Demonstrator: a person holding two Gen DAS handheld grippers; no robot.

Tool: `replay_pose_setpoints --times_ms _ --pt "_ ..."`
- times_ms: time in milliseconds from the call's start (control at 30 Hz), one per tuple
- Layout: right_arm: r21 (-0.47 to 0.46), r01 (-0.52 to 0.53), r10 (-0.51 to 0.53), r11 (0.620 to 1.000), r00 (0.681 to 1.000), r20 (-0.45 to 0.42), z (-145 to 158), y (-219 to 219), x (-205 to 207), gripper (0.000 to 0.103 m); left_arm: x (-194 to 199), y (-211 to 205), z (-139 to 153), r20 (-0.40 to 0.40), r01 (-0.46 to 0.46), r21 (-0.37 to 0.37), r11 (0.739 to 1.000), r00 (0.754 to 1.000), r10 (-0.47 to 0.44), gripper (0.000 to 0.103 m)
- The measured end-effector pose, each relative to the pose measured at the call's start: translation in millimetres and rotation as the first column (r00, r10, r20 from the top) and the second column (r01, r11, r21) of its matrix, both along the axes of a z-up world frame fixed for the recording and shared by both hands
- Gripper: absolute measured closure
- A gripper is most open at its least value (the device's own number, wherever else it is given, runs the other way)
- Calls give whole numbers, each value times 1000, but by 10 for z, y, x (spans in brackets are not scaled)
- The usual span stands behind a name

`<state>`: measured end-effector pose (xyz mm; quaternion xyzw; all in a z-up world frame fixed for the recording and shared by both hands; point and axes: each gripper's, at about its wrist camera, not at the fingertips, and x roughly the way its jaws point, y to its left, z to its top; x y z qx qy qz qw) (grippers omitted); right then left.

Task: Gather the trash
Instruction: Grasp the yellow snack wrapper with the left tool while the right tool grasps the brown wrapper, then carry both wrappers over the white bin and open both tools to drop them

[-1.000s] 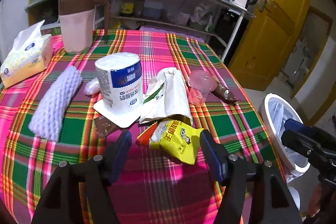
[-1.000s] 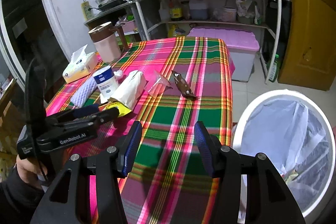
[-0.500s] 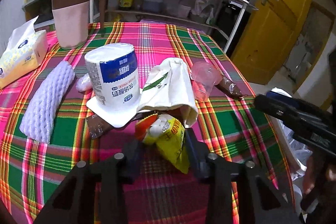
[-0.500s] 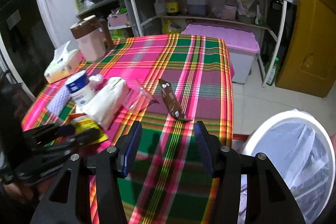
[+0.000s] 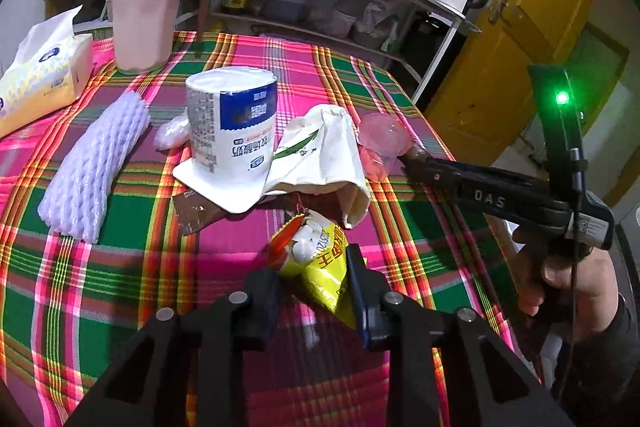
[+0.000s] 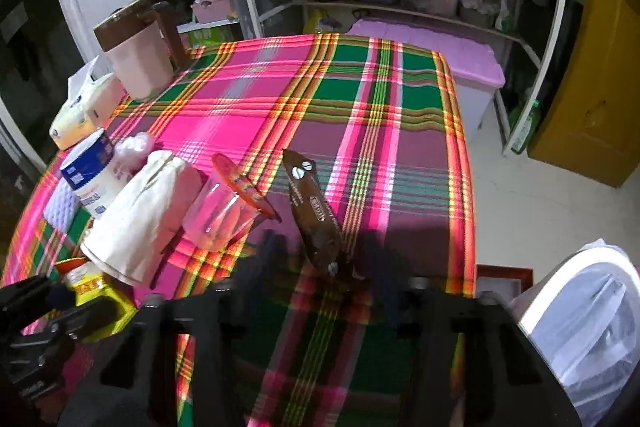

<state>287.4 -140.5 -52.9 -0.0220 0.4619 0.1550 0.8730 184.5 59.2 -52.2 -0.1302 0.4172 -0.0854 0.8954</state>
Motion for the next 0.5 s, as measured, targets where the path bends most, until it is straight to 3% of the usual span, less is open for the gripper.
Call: replay_pose_setpoints --times_ms 233,500 --pt "62 36 -35 997 999 -16 64 -122 -151 83 -127 -5 20 12 4 -5 1000 1000 -4 73" --pt "128 40 -41 991 999 5 259 -244 -621 83 -399 -92 195 50 9 6 1000 999 -9 73"
